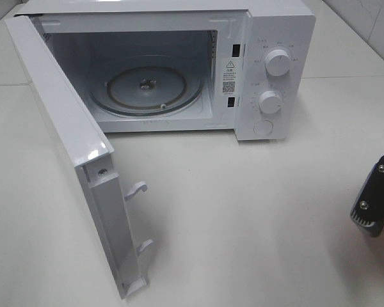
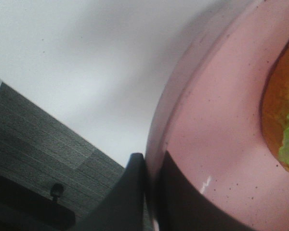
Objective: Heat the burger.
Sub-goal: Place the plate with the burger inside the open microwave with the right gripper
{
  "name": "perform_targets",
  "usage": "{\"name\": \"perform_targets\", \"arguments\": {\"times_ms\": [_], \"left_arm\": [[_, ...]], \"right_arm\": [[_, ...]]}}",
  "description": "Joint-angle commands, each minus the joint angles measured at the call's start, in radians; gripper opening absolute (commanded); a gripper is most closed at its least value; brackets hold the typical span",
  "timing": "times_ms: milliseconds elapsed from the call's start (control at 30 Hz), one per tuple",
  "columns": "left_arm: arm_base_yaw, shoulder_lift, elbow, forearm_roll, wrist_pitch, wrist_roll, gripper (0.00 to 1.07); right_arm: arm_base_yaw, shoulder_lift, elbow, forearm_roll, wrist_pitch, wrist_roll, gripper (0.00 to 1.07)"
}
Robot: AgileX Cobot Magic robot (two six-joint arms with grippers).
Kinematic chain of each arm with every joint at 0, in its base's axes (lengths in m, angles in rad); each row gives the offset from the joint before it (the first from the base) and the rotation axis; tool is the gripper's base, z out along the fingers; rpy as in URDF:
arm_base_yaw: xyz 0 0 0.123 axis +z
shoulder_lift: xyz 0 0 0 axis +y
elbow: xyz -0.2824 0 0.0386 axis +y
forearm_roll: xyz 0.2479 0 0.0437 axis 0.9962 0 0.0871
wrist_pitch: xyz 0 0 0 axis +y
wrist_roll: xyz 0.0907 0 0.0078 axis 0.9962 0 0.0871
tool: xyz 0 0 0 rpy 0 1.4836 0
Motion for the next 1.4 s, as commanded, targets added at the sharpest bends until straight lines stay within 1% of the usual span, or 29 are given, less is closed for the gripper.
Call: {"name": "perform_targets", "arguments": {"times_ms": [33,67,100,167,433,500,600,667,767,833,933,1000,1100,1167,1267,1333,1400], "left_arm": [[-0.001,-0.004,-0.002,0.002,0.002,0.006,1.0],[-0.001,-0.004,-0.002,0.002,0.002,0.006,1.0],[-0.001,-0.004,-0.002,0.002,0.002,0.006,1.0],[-0.001,-0.004,-0.002,0.002,0.002,0.006,1.0],[-0.001,-0.004,-0.002,0.002,0.002,0.006,1.0],[-0.001,-0.004,-0.002,0.002,0.002,0.006,1.0],[-0.001,-0.004,-0.002,0.002,0.002,0.006,1.0],[-0.001,-0.004,-0.002,0.002,0.002,0.006,1.0],[-0.001,-0.004,-0.002,0.002,0.002,0.006,1.0],[-0.001,-0.004,-0.002,0.002,0.002,0.006,1.0],[-0.001,-0.004,-0.002,0.002,0.002,0.006,1.0],[-0.001,-0.004,-0.002,0.002,0.002,0.006,1.0],[-0.001,-0.004,-0.002,0.002,0.002,0.006,1.0],[-0.001,-0.004,-0.002,0.002,0.002,0.006,1.0],[-0.001,-0.004,-0.002,0.002,0.002,0.006,1.0],[-0.001,-0.004,-0.002,0.002,0.002,0.006,1.0],[-0.001,-0.004,-0.002,0.002,0.002,0.006,1.0]], "right_arm": [[0.027,-0.009,-0.002,-0.042,-0.034,-0.147,0.0],[0.035,-0.009,-0.002,-0.041,-0.064,-0.211,0.0],[0.035,-0.009,-0.002,-0.041,-0.064,-0.211,0.0],[0.035,-0.009,-0.002,-0.038,-0.149,-0.261,0.0],[0.035,-0.009,-0.002,-0.037,-0.17,-0.325,0.0],[0.035,-0.04,-0.002,-0.009,-0.194,-0.384,0.0],[0.035,-0.052,-0.002,-0.004,-0.2,-0.401,0.0],[0.035,-0.11,-0.002,-0.003,-0.189,-0.53,0.0],[0.035,-0.12,-0.002,0.001,-0.185,-0.558,0.0],[0.035,-0.147,-0.002,0.037,-0.182,-0.675,0.0],[0.035,-0.149,-0.002,0.039,-0.183,-0.701,0.0],[0.035,-0.149,-0.002,0.042,-0.212,-0.831,0.0],[0.035,-0.149,-0.002,0.044,-0.226,-0.861,0.0],[0.035,-0.149,-0.002,0.063,-0.308,-0.981,0.0],[0.035,-0.149,-0.002,0.063,-0.327,-1.005,0.0],[0.035,-0.149,-0.002,0.077,-0.405,-1.065,0.0],[0.035,-0.149,-0.002,0.087,-0.416,-1.081,0.0]]}}
